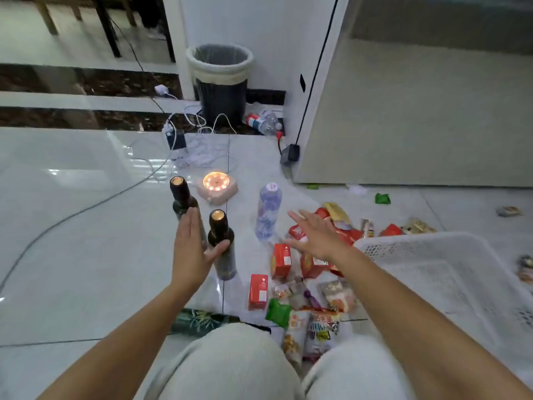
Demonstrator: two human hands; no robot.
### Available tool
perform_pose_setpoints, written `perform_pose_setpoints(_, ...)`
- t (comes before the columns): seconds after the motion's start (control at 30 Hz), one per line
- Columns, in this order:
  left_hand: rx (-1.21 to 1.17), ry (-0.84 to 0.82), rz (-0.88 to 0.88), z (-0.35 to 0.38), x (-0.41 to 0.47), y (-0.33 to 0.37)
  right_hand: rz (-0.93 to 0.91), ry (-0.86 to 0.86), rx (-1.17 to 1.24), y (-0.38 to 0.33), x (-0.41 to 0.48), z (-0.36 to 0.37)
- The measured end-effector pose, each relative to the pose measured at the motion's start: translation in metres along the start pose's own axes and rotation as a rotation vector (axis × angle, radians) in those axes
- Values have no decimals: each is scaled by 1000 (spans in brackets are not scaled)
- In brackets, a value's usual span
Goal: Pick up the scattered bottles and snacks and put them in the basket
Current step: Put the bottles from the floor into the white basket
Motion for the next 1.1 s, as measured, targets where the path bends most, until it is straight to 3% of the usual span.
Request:
perform_pose_setpoints(0.07, -146, -43, -70, 10, -7, -8, -7, 52, -12, -1, 10, -15)
perform_pose_setpoints(0.17, -261, -152, -130, 22, -19, -1, 92, 138, 233, -1, 22, -25)
perform_pose_setpoints(0.33, -412, -169, -345, 42, -12, -2, 79, 143, 403, -23, 50, -17)
perform_pose_setpoints(0.7, -405, -153, -425, 59, 0, -8, 248, 84, 833, -18, 89, 15)
perform_pose_setpoints(0.97, -410, -137, -456, 66, 12, -6, 397, 85, 1017, -16, 106, 48)
perform_pose_setpoints(1.1, -382, -121, -434, 70, 9, -9, 426, 93, 995, -15, 114, 59)
Point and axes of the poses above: each hand's wrist, its own x-axis towards the middle knuckle, its own z-axis out of the palm, y = z × x, the point moved 9 cm from there along x, towards the middle knuckle, and after that the axes turned 7 degrees about y, right-handed, at the moved point
